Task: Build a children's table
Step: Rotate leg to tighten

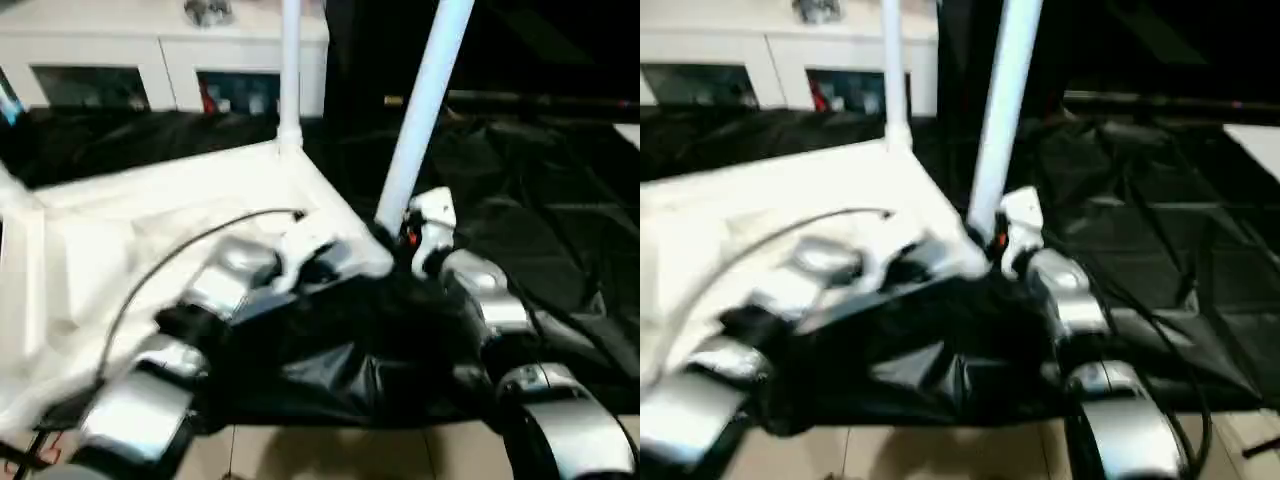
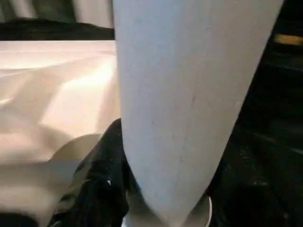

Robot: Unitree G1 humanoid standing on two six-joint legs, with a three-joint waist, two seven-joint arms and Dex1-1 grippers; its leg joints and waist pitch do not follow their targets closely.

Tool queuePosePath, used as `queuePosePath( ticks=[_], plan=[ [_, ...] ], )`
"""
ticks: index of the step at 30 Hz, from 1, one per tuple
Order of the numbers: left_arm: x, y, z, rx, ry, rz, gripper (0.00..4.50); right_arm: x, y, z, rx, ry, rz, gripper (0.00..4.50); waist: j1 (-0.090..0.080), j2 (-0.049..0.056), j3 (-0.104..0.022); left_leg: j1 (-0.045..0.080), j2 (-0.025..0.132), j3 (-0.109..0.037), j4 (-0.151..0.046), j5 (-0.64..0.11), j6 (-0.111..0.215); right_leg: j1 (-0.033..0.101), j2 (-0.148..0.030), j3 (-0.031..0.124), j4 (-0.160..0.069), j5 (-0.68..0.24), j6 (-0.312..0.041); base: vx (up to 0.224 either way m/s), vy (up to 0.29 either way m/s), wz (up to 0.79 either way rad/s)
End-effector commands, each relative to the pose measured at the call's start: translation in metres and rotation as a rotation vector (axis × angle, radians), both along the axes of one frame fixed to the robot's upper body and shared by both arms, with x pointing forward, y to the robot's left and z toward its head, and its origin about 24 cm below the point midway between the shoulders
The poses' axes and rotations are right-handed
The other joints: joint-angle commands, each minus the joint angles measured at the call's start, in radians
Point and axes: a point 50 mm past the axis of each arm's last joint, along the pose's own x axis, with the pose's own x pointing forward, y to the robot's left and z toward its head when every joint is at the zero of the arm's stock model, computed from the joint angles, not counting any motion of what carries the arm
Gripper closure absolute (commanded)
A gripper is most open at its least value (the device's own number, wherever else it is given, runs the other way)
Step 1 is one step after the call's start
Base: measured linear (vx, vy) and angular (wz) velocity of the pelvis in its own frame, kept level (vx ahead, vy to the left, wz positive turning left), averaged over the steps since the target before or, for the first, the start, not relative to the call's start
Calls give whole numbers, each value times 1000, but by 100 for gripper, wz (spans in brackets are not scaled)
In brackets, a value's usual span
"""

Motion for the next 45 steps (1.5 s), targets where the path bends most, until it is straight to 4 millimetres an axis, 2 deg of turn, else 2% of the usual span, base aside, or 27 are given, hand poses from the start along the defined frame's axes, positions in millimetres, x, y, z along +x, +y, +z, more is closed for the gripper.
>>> queuePosePath(
  ticks=[1, 4, 6, 9, 13, 15, 17, 18, 20, 21, 23, 25, 26, 27, 30, 31, 33, 34, 36, 37, 39, 40, 43, 44, 45],
  plan=[
    [4, -25, 19, -38, -74, -10, 450, -19, 6, -47, -51, 231, -31, 264, 1, 10, -53, 26, 37, -21, -80, -334, -15, 21, -41, 18, -80, -232, -207, 0, 0, 0],
    [2, -30, 17, -24, -73, -17, 450, -17, 13, -45, -51, 232, -36, 264, 3, 8, -58, 17, 35, -21, -77, -267, 13, 32, -40, 15, -69, -139, -215, 0, 0, 0],
    [2, -30, 17, -24, -70, -13, 450, -16, 14, -44, -44, 232, -38, 264, 4, 8, -58, 17, 35, -19, -75, -240, 34, 34, -40, 14, -66, -89, -231, 0, 0, 0],
    [6, -27, 19, -26, -68, 2, 450, -14, 18, -41, -49, 225, -33, 264, 3, 9, -55, 21, 36, -18, -77, -272, 33, 31, -39, 13, -71, -132, -233, 0, 0, 0],
    [8, -25, 21, -31, -63, -2, 450, -11, 18, -39, -71, 232, -50, 264, -2, 9, -50, 25, 37, -22, -83, -360, -1, 23, -42, 14, -84, -272, -201, 0, 0, 0],
    [7, -25, 20, -35, -59, -9, 450, -11, 18, -38, -59, 237, -47, 264, -4, 9, -51, 25, 37, -23, -83, -367, -4, 21, -42, 15, -85, -285, -195, 0, 0, 0],
    [6, -25, 21, -43, -53, -23, 450, -10, 19, -36, -50, 232, -34, 208, -4, 9, -50, 23, 37, -23, -84, -365, -2, 21, -41, 15, -86, -280, -190, 0, 0, 0],
    [6, -25, 21, -45, -53, -27, 450, -10, 19, -36, -45, 230, -32, 208, -4, 9, -50, 22, 38, -24, -85, -363, -2, 21, -42, 15, -85, -278, -190, 0, 0, 0],
    [6, -25, 21, -50, -52, -35, 450, -8, 20, -32, -23, 220, -26, 192, -4, 10, -52, 22, 38, -23, -84, -346, 1, 23, -42, 15, -83, -251, -200, 0, 0, 0],
    [5, -24, 21, -57, -54, -50, 450, -5, 20, -28, -2, 197, -32, 175, -5, 0, -53, 19, 38, -22, -83, -338, 5, 24, -41, 15, -82, -239, -201, 0, 0, 0],
    [5, -22, 22, -68, -57, -58, 450, -2, 20, -21, 18, 171, -32, 157, -2, 7, -57, 18, 38, -20, -79, -284, 22, 28, -43, 16, -73, -164, -221, 0, 0, 0],
    [5, -22, 23, -75, -60, -66, 450, 0, 21, -17, 30, 155, -23, 147, 0, 6, -58, 17, 38, -18, -76, -253, 36, 30, -42, 15, -67, -110, -237, 0, 0, 0],
    [4, -21, 23, -79, -60, -74, 450, 1, 21, -13, 44, 138, -11, 147, 1, 8, -58, 19, 39, -17, -76, -245, 40, 30, -42, 15, -67, -97, -242, 0, 0, 0],
    [3, -20, 24, -87, -63, -91, 450, 3, 22, -9, 55, 120, 8, 125, 0, 7, -59, 17, 39, -16, -74, -230, 50, 32, -42, 14, -64, -72, -250, 0, 0, 0],
    [1, -18, 27, -104, -76, -143, 450, 5, 22, -2, 60, 88, 59, 102, 1, 6, -58, 13, 40, -15, -71, -199, 78, 37, -44, 13, -59, -36, -266, 0, 0, 0],
    [0, -16, 27, -109, -67, -155, 450, 5, 21, 2, 55, 69, 90, 91, 2, 9, -60, 16, 41, -14, -69, -190, 81, 36, -44, 13, -58, -29, -272, 0, 0, 0],
    [-3, -12, 27, -113, -67, -190, 450, 6, 19, 8, 43, 43, 144, 80, 3, 10, -60, 16, 41, -13, -66, -166, 92, 38, -44, 13, -55, -5, -283, 0, 0, 0],
    [-3, -9, 26, -114, -63, -199, 450, 5, 17, 11, 29, 27, 178, 73, 6, 14, -59, 16, 41, -12, -65, -158, 101, 39, -44, 12, -53, 11, -288, 0, 0, 0],
    [-5, -6, 26, -125, -66, -224, 450, 3, 14, 15, 17, 15, 240, 52, 10, 14, -60, 16, 40, -11, -61, -126, 117, 42, -43, 12, -48, 45, -291, 0, 0, 0],
    [-6, -4, 26, -126, -59, -239, 450, 2, 11, 17, 10, 7, 275, 52, 13, 17, -62, 16, 40, -11, -58, -104, 127, 42, -43, 13, -43, 75, -297, 0, 0, 0],
    [-6, -3, 25, -126, -53, -247, 450, 0, 9, 18, 3, 2, 298, 52, 20, 18, -64, 16, 41, -9, -54, -74, 142, 42, -41, 12, -38, 119, -304, 0, 0, 0],
    [-9, 3, 24, -125, -45, -288, 450, -6, 2, 19, -19, -2, 390, 52, 25, 17, -63, 16, 41, -8, -53, -62, 146, 43, -38, 10, -37, 134, -305, 0, 0, 0],
    [-13, 11, 24, -120, -39, -355, 450, -15, -9, 18, -45, 19, 488, 52, 36, 17, -62, 15, 43, -6, -50, -60, 157, 44, -37, 7, -34, 142, -304, 0, 0, 0],
    [-15, 13, 23, -121, -28, -375, 450, -18, -13, 18, -54, 33, 511, 52, 38, 17, -62, 15, 45, -7, -51, -65, 154, 44, -40, 7, -34, 132, -303, 0, 0, 0],
    [-17, 16, 24, -126, -25, -408, 450, -21, -17, 16, -63, 46, 533, 52, 42, 17, -60, 18, 46, -6, -52, -88, 143, 40, -39, 7, -38, 84, -299, 0, 0, 0]
  ],
)
